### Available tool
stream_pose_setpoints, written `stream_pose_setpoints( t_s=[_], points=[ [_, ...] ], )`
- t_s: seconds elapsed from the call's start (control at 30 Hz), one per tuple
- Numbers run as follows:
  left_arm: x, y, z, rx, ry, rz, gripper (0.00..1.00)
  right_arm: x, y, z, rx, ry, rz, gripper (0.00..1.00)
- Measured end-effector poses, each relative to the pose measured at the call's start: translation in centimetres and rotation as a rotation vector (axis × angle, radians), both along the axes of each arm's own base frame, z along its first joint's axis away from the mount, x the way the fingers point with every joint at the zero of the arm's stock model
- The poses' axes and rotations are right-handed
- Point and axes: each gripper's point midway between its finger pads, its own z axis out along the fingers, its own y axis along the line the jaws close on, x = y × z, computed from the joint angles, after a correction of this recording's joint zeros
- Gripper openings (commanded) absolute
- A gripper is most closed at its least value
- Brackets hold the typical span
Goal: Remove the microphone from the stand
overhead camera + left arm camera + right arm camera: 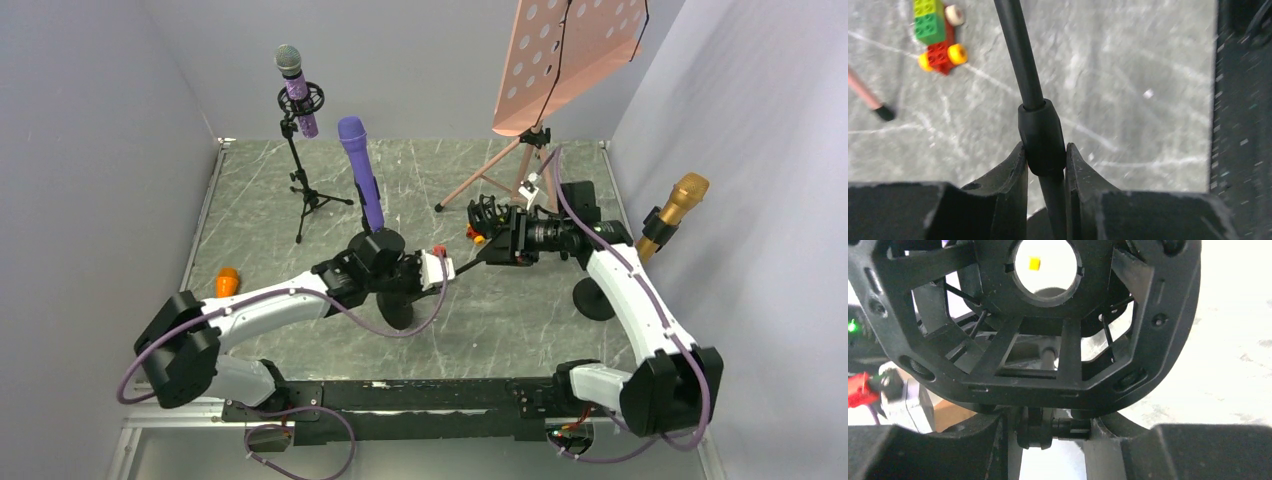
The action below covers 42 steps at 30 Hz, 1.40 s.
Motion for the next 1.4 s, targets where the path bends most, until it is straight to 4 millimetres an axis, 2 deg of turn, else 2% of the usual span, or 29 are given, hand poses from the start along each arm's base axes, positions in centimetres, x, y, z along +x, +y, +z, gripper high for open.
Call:
stream_pose_setpoints(
  t_s=[0.13,0.27,0.3,0.33,0.37,0.43,0.53,0.67,0.77,0.93,1.0,1.1,1.2,1.27,1.33,1.4],
  points=[
    [0.6,2.7,-1.3,0.118,-0.167,-0.003,0.00,-0.2,0.6,-3.0,0.043,0.190,-0.035,0.00],
    [0.3,3.8,-3.1,0.201,-0.225,-0.018,0.00,-1.0,1.0,-5.3,0.073,0.344,-0.043,0.00],
    [0.3,4.0,-3.3,0.212,-0.228,-0.017,0.14,-1.0,1.1,-5.6,0.080,0.371,-0.041,0.00],
    [0.3,4.1,-3.5,0.217,-0.224,-0.017,0.33,-0.9,1.2,-5.9,0.088,0.392,-0.036,0.00],
    [0.1,4.2,-3.6,0.220,-0.218,-0.020,0.49,-0.8,1.3,-6.0,0.092,0.399,-0.033,0.00],
    [-0.1,4.3,-3.7,0.226,-0.207,-0.031,0.68,-0.5,1.4,-6.1,0.100,0.390,-0.027,0.00],
    [-1.9,5.5,-4.6,0.253,-0.112,-0.083,0.80,0.4,0.7,-6.3,0.087,0.330,-0.042,0.00],
    [-2.9,6.6,-3.7,0.182,0.048,-0.071,0.83,0.1,0.5,-6.1,0.094,0.218,-0.015,0.00],
    [-3.1,6.4,-2.2,0.085,0.137,-0.053,0.82,-1.1,0.6,-5.6,0.105,0.096,0.031,0.00],
    [-4.2,4.2,-0.2,-0.060,0.248,-0.092,0.79,-2.8,1.4,-4.2,0.103,-0.133,0.150,0.00],
    [-4.3,3.3,0.0,-0.095,0.285,-0.111,0.74,-3.1,1.7,-3.9,0.098,-0.187,0.186,0.00],
    [-4.5,2.2,-0.8,-0.116,0.364,-0.134,0.64,-3.6,2.1,-3.4,0.092,-0.257,0.228,0.00],
    [-4.6,1.5,-1.8,-0.107,0.411,-0.148,0.48,-3.9,2.3,-3.1,0.090,-0.297,0.248,0.00],
    [-4.8,1.0,-2.2,-0.095,0.421,-0.164,0.33,-4.0,2.3,-3.1,0.089,-0.310,0.249,0.00],
    [-4.8,0.6,-2.2,-0.088,0.409,-0.177,0.03,-4.1,2.3,-3.1,0.089,-0.312,0.248,0.00],
    [-4.9,0.6,-2.1,-0.073,0.430,-0.167,0.00,-4.2,2.3,-3.1,0.085,-0.313,0.245,0.00]
  ],
)
